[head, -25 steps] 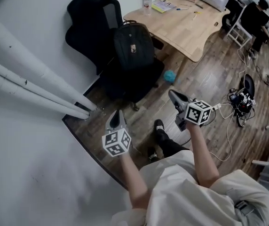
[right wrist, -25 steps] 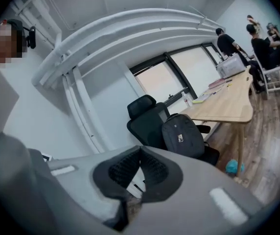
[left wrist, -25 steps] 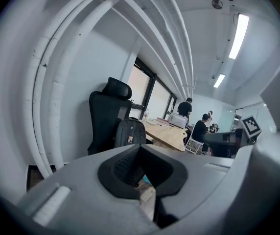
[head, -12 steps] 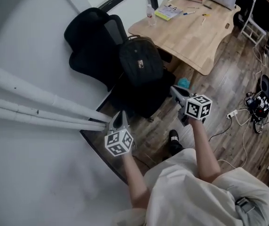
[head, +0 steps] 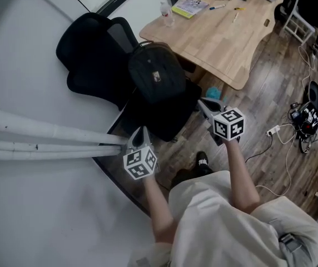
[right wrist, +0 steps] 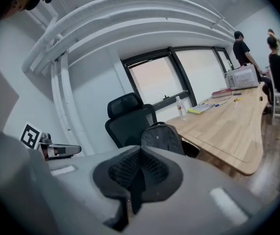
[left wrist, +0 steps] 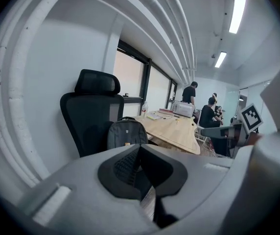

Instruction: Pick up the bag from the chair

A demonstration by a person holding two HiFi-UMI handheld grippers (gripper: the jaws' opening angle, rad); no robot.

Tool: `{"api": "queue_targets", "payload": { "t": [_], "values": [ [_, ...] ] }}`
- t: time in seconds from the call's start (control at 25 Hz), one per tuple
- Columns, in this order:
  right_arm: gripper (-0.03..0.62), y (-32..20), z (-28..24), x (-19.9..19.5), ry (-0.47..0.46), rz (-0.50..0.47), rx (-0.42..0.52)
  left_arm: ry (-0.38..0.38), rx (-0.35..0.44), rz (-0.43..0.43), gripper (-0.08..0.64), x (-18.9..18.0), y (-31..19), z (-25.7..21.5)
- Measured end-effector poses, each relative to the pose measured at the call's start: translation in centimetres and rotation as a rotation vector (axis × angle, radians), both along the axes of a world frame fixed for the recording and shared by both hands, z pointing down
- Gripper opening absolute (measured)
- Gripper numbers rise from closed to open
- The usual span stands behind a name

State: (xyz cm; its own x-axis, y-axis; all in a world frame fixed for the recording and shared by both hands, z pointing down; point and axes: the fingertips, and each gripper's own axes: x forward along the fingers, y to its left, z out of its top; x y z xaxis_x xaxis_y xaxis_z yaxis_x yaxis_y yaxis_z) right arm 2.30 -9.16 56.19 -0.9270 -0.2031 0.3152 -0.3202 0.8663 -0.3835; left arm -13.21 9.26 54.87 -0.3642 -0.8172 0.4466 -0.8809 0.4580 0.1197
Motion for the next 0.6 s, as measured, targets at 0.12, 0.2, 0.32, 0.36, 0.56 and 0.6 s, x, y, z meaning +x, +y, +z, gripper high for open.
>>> {"api": "queue_targets", "payload": {
  "t": [0.12,0.2,0.32,0.36,0.56,0.6],
  "values": [
    [0.001,-0.5,0.2,-0.4,0.011,-0.021,0.000,0.002,0.009,-0.012,0.008,-0.4,-1.1,-0.3],
    [0.000,-1.0,0.3,-0.7,0.011,-0.020,-0.001,-0.005,0.016,-0.007,0.007,-0.7,-1.9,-0.5],
    [0.000,-1.7,0.3,-1.7,0.014,-0.026,0.006,-0.002,0.029,-0.007,0.006,-1.7,-2.8,-0.3],
    [0.001,-2.0,0.3,-2.2,0.013,-0.030,0.007,0.004,0.033,-0.010,0.007,-2.2,-3.1,-0.1],
    [0.000,-5.0,-0.1,-5.2,0.014,-0.027,0.004,0.031,0.022,-0.021,0.008,-5.8,-5.2,0.9],
    [0.000,-5.6,-0.3,-6.0,0.015,-0.027,0.006,0.032,0.024,-0.025,0.007,-6.8,-5.7,0.8]
  ]
}}
